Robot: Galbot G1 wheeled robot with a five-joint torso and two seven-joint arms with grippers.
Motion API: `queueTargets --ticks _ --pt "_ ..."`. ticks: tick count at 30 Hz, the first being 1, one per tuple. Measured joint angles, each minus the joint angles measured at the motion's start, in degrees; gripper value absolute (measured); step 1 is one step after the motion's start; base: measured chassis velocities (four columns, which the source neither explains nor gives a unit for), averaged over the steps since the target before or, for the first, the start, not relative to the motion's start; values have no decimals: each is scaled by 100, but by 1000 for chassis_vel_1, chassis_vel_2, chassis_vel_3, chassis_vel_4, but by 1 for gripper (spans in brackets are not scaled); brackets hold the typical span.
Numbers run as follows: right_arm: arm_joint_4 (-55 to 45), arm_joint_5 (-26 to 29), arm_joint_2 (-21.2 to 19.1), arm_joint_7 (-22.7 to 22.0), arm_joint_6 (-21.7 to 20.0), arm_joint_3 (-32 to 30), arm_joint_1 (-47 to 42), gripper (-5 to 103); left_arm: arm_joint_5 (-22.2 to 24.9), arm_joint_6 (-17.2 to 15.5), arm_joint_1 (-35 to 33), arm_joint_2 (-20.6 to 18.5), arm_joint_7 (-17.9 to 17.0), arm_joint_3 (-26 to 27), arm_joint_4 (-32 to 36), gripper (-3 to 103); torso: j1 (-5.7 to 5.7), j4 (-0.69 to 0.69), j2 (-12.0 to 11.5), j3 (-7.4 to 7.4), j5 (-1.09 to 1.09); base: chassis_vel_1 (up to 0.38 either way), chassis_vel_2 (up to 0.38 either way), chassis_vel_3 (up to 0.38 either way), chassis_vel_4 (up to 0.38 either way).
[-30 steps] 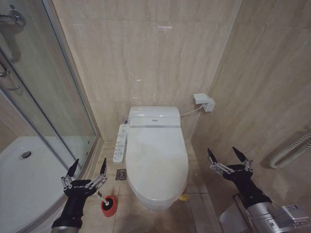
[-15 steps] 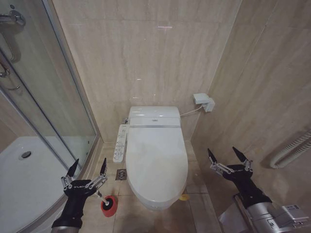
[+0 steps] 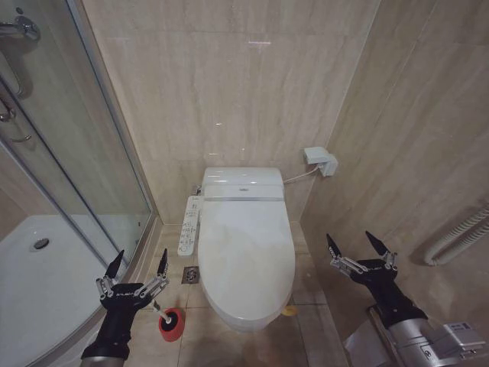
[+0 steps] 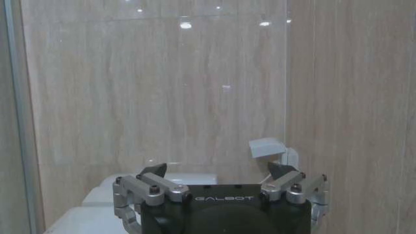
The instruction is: Open the toilet lid, clean the toilet bowl with a toilet brush, close the toilet lid, and flush.
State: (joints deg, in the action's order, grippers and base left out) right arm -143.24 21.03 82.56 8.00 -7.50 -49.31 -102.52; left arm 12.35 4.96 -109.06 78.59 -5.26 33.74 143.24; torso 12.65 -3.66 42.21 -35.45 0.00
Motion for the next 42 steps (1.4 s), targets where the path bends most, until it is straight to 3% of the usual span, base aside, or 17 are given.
queueTargets --ticks 42 --pt "0 0 0 0 0 0 0 100 0 0 0 0 0 0 0 100 0 0 0 0 0 0 0 0 0"
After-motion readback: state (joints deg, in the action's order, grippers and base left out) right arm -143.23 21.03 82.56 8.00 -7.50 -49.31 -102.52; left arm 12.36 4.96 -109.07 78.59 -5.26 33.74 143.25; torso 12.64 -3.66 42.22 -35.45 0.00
